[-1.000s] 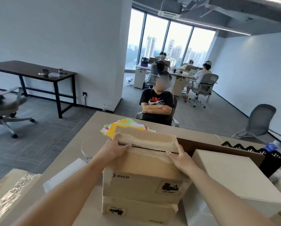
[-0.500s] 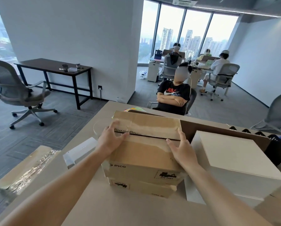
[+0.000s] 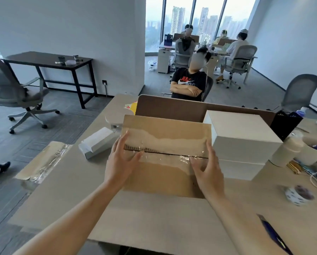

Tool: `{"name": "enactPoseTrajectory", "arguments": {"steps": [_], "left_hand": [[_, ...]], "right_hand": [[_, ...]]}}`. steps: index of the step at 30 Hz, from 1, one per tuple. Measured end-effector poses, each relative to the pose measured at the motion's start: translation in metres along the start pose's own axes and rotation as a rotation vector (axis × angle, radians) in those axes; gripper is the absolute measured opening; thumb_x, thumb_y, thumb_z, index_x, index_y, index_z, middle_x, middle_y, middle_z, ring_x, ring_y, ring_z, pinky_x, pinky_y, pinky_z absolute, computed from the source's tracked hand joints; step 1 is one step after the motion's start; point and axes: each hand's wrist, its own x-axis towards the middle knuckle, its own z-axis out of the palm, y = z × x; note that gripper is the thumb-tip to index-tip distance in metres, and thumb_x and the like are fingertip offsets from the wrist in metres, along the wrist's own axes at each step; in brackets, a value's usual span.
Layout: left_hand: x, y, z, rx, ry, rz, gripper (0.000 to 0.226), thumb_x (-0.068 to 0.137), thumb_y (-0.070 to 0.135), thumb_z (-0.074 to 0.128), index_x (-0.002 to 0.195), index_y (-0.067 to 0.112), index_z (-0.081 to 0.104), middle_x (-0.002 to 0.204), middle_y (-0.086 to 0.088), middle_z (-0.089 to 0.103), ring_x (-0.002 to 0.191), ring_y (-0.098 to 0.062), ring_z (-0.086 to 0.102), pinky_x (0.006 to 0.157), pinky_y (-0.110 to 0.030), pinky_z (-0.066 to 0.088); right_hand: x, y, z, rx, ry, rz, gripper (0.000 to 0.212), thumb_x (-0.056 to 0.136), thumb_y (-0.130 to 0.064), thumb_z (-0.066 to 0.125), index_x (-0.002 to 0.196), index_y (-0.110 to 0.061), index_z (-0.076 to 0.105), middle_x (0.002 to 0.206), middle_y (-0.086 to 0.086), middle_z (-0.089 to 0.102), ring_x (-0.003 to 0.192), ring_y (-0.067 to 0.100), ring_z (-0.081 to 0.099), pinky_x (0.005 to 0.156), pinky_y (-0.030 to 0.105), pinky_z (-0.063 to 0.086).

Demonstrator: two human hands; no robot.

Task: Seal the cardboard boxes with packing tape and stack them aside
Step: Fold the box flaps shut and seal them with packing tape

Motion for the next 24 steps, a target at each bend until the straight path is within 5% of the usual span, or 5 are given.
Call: {"name": "enactPoseTrajectory", "arguments": {"steps": [2, 7, 11, 18, 24], "left_hand": [[-0.026, -0.009, 0.004, 0.021, -0.036, -0.015, 0.076, 0.083, 0.045, 0.076, 0.144, 0.051, 0.032, 0.150, 0.017, 0.039, 0.131, -0.008, 0.044, 0.094, -0.031, 0.041], [-0.053, -0.033, 0.023, 0.053, -0.149, -0.099, 0.076, 0.082, 0.048, 0.075, 0.146, 0.048, 0.032, 0.152, 0.012, 0.039, 0.133, -0.015, 0.045, 0.101, -0.038, 0.043], [-0.079, -0.047, 0.059, 0.095, -0.270, -0.219, 0.076, 0.085, 0.048, 0.072, 0.147, 0.047, 0.029, 0.153, 0.007, 0.037, 0.134, -0.020, 0.044, 0.103, -0.041, 0.043], [-0.062, -0.049, 0.083, 0.170, -0.428, -0.381, 0.079, 0.088, 0.047, 0.068, 0.152, 0.042, 0.022, 0.155, 0.003, 0.035, 0.135, -0.024, 0.043, 0.104, -0.042, 0.040], [-0.038, -0.039, 0.096, 0.160, -0.427, -0.519, 0.114, 0.080, 0.045, 0.076, 0.156, 0.037, -0.009, 0.146, -0.002, 0.050, 0.127, -0.032, 0.053, 0.096, -0.040, 0.043]], "right_hand": [[-0.030, 0.012, -0.002, -0.020, -0.011, 0.036, 0.074, 0.092, -0.049, 0.055, 0.153, -0.039, 0.014, 0.148, -0.008, 0.039, 0.109, 0.008, 0.052, 0.075, 0.028, 0.040], [-0.065, 0.048, 0.006, -0.044, -0.107, 0.143, 0.076, 0.092, -0.051, 0.055, 0.153, -0.040, 0.012, 0.152, -0.008, 0.035, 0.123, 0.016, 0.051, 0.079, 0.029, 0.043], [-0.074, 0.088, 0.002, -0.090, -0.242, 0.266, 0.075, 0.092, -0.055, 0.052, 0.152, -0.043, 0.010, 0.153, -0.007, 0.033, 0.109, 0.009, 0.052, 0.075, 0.030, 0.050], [-0.059, 0.108, 0.005, -0.063, -0.373, 0.418, 0.077, 0.091, -0.057, 0.055, 0.151, -0.044, 0.008, 0.152, -0.003, 0.036, 0.128, 0.021, 0.048, 0.092, 0.037, 0.050], [-0.031, 0.118, 0.003, 0.052, -0.394, 0.640, 0.103, 0.087, -0.049, 0.066, 0.154, -0.031, -0.010, 0.161, -0.002, 0.021, 0.140, 0.028, 0.037, 0.108, 0.041, 0.038]]}}
